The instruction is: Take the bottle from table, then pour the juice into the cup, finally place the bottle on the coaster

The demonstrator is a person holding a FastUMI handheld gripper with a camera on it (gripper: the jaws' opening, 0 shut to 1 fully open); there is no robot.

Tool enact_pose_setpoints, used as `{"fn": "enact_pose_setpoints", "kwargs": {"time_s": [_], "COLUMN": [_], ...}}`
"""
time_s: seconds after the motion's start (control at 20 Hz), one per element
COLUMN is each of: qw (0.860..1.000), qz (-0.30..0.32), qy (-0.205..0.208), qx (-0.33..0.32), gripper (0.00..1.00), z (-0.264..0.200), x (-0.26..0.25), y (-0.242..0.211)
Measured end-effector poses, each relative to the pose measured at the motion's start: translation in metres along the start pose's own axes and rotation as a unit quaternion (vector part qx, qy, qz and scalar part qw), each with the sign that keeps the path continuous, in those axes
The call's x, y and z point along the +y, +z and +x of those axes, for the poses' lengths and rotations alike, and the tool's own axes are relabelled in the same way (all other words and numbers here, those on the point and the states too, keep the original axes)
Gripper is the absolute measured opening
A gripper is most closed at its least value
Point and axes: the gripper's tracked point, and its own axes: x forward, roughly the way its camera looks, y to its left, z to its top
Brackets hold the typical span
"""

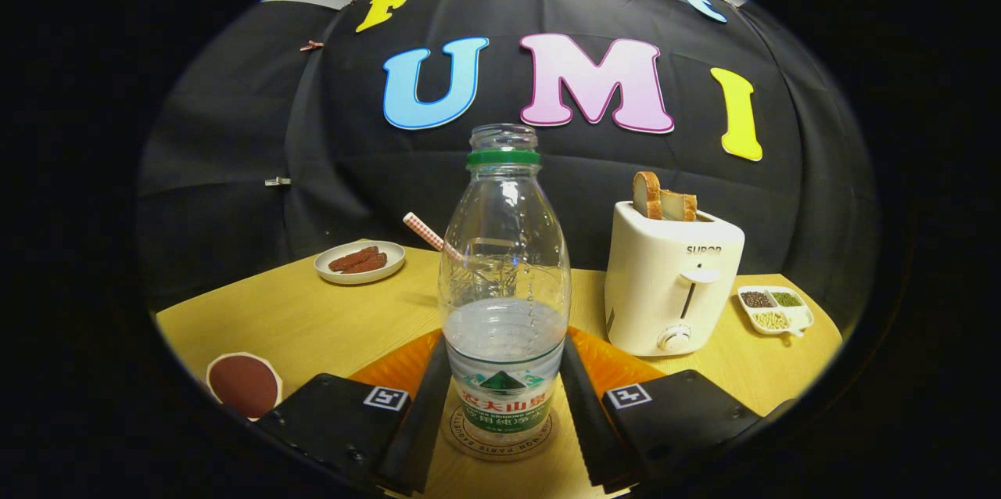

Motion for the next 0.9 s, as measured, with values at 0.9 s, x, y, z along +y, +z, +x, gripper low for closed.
{"fn": "enact_pose_setpoints", "kwargs": {"time_s": [0.9], "qw": [0.999], "qz": [0.015], "qy": [0.003], "qx": [0.034], "gripper": [1.00], "z": [-0.074], "x": [0.001], "y": [0.011]}}
